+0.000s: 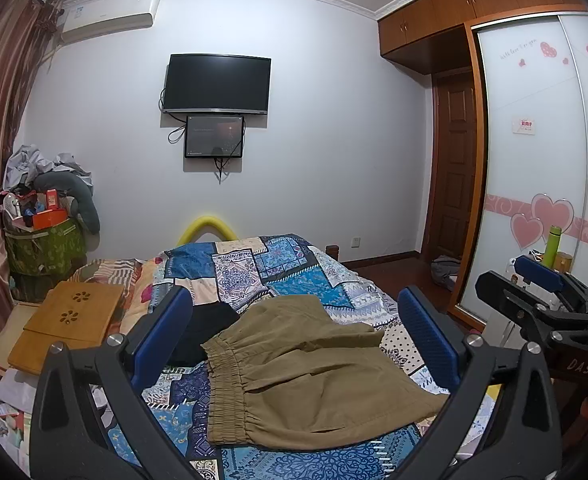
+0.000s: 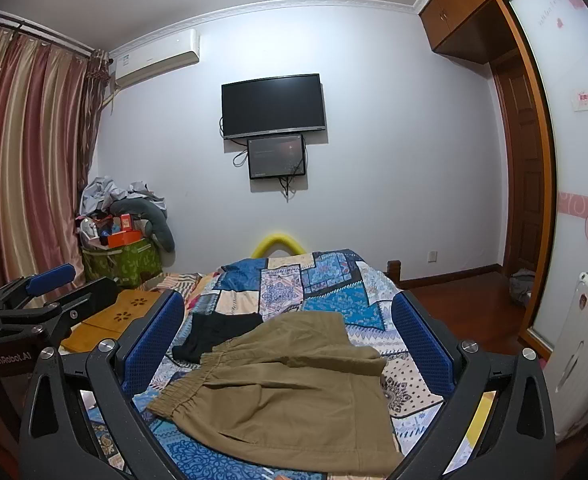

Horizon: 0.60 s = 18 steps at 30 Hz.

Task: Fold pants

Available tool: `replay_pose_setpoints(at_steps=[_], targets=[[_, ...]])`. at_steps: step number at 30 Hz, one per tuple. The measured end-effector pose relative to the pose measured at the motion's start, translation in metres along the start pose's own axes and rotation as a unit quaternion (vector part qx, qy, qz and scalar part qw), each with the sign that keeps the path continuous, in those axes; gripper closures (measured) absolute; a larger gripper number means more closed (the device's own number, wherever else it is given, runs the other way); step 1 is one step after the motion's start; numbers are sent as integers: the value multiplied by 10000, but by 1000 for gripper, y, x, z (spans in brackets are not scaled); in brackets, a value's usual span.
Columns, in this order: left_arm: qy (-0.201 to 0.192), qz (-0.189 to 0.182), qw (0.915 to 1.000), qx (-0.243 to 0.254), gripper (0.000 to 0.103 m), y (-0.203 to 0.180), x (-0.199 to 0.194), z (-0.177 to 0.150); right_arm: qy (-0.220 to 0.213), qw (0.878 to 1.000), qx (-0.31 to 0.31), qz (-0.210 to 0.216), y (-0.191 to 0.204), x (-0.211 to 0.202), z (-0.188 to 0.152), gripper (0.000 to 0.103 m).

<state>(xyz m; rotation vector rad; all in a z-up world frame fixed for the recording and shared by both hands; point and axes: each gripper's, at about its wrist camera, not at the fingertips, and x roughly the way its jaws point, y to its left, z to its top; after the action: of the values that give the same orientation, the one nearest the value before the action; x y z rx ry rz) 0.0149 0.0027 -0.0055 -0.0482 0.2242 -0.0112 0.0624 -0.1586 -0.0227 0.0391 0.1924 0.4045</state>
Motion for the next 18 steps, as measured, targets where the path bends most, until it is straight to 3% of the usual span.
replay_pose_setpoints(at_steps=[11, 18], targets=[[99, -122, 9999, -70, 0, 4, 22, -2, 83, 9999, 66, -35, -7, 12, 0, 0], [792, 10, 9967, -168, 0, 28, 95, -16, 398, 9986, -93, -341, -35, 56, -14, 0]])
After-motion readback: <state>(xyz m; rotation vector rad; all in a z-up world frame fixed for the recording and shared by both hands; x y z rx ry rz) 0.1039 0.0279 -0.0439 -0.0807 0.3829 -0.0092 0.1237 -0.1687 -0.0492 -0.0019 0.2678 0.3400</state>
